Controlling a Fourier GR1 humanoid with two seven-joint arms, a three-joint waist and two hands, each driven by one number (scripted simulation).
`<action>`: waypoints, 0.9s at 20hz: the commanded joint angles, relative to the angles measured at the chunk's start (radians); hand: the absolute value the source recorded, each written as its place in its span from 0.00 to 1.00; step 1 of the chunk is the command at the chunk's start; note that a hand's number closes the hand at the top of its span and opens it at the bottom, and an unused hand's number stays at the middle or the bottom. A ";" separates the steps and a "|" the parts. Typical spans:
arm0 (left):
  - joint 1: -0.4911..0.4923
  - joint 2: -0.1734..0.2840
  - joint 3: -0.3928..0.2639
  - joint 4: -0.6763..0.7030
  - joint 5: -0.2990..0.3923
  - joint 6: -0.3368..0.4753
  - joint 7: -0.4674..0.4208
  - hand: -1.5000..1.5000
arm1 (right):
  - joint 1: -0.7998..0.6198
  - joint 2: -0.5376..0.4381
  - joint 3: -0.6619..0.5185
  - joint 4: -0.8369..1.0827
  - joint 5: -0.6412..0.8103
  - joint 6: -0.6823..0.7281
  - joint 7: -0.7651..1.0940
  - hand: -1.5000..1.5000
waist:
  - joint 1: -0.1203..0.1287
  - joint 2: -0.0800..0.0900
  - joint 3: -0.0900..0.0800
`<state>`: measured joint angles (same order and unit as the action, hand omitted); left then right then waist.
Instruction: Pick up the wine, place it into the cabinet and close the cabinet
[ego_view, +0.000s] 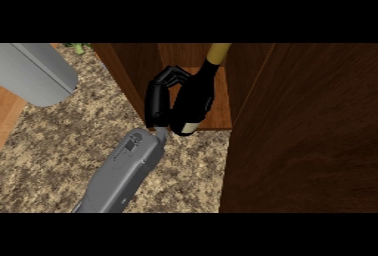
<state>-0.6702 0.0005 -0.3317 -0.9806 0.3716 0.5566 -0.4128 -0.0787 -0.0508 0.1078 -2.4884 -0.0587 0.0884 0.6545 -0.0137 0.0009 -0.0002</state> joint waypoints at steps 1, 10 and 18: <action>-0.067 0.029 0.080 0.076 0.018 -0.086 0.024 1.00 | 0.030 -0.001 0.006 -0.128 -0.052 -0.006 0.063 0.00 | 0.000 0.000 0.000; -0.179 0.000 0.117 0.316 0.036 -0.083 -0.064 1.00 | -0.027 -0.010 -0.102 -0.055 -0.151 0.005 0.032 0.00 | -0.008 0.004 0.000; -0.314 0.000 0.174 0.500 0.045 -0.069 -0.175 1.00 | 0.083 0.012 -0.013 -0.078 -0.096 0.050 -0.028 0.00 | -0.024 0.007 0.000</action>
<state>-0.9236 0.0013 -0.1869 -0.5783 0.4207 0.4625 -0.5309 -0.0468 -0.0328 0.1057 -2.4793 -0.0711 0.1196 0.6111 -0.0275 0.0043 -0.0004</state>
